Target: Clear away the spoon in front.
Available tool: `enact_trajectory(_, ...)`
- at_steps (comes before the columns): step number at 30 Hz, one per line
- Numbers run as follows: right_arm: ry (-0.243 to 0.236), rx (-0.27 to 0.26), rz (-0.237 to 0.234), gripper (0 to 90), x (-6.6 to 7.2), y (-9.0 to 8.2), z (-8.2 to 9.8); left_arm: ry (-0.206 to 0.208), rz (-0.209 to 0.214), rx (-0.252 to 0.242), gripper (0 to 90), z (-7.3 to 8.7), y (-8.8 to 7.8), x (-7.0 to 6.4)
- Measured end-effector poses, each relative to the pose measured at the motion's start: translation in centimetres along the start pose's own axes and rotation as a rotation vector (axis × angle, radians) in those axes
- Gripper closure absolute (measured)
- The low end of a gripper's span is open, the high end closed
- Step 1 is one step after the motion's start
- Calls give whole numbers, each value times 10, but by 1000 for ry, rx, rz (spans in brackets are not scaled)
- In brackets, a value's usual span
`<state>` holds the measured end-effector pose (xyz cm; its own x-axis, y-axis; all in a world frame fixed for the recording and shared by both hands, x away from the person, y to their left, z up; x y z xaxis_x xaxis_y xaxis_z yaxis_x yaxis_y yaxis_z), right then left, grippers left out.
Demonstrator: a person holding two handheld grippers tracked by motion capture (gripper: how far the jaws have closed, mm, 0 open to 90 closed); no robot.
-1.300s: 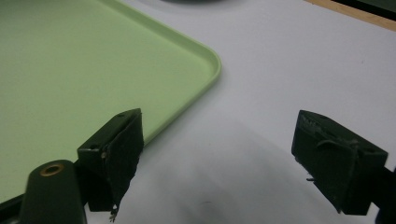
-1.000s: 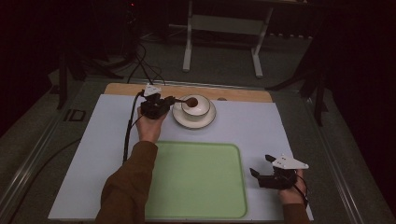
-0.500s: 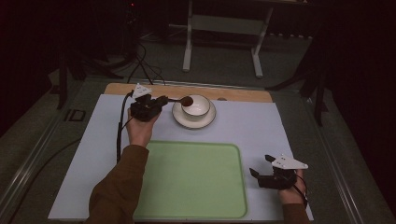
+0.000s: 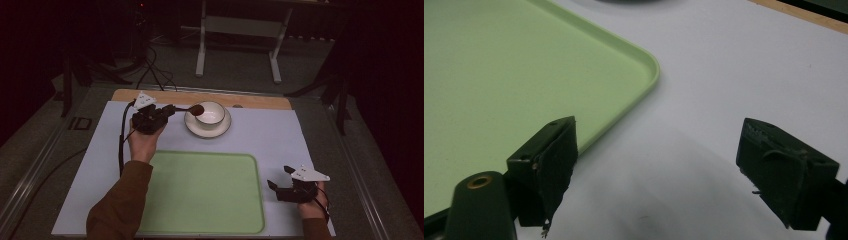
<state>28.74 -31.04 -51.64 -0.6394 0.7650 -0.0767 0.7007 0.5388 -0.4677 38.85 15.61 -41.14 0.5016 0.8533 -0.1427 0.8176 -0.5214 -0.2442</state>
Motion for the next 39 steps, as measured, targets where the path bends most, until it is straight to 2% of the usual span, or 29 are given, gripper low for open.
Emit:
enact_trajectory(14,0,-8,2,165,0,0,0,13,0,-10,835,0,-30,3)
enact_trajectory(26,-2,-29,1,165,0,-3,-2,-8,-20,-14,835,5,-71,10)
enact_trajectory(34,2,-39,4,165,-1,-4,-2,-5,-29,8,835,12,-90,8)
enact_trajectory(39,2,-46,5,165,-1,-5,-3,-4,-49,41,835,19,-97,6)
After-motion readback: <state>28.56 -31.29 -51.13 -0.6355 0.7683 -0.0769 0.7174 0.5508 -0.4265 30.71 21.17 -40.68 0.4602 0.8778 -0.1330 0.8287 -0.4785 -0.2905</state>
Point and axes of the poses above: each handheld gripper's, and its own axes: y roughly forward along the jaws, z roughly out of its underside, x roughly to its left, the point moved 1 cm from there along y, roughly forward along the jaws, and after that the axes turned 6 degrees about -x, right-handed, at the moved point
